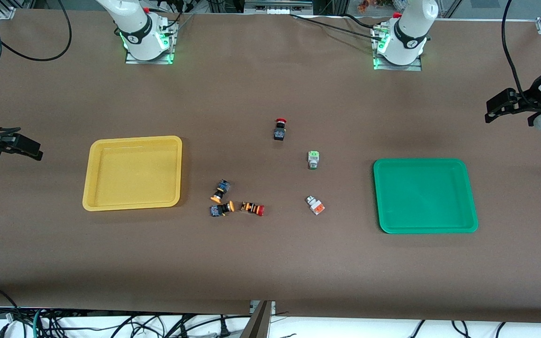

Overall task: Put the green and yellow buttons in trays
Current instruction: 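Move the right gripper from the yellow tray down to the yellow-capped buttons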

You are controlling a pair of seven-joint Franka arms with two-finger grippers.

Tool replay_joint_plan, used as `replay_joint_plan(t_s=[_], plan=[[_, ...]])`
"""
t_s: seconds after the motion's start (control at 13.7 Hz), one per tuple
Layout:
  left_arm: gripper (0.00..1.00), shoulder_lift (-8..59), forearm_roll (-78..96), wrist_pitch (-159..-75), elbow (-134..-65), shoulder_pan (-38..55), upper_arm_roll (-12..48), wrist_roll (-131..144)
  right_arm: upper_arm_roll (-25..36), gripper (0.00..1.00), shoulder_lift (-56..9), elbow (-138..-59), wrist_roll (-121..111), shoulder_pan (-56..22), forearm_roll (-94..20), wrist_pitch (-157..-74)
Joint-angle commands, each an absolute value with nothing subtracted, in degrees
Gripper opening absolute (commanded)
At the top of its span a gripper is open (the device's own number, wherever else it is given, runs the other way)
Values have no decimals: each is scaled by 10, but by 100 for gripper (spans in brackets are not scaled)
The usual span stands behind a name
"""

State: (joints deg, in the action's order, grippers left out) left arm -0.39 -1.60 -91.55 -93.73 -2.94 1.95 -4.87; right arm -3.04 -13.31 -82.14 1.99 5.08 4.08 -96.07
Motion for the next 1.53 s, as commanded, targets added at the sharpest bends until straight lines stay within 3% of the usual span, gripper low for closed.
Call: replay_joint_plan(t_s=[0.0, 0.51, 1.1, 1.46], plan=[[100, 3, -19, -903, -919, -34, 25, -61, -32, 99, -141, -802, 17, 49, 50, -951], [100, 3, -19, -903, -919, -34, 25, -60, -34, 99, -197, -811, 64, 8, 18, -961], [100, 3, -19, -903, -919, -34, 25, -60, -33, 99, -332, -812, 392, -149, 9, -1163], [100, 3, -19, -903, -919, -34, 25, -60, -31, 99, -383, -810, 546, -200, 40, -1181]])
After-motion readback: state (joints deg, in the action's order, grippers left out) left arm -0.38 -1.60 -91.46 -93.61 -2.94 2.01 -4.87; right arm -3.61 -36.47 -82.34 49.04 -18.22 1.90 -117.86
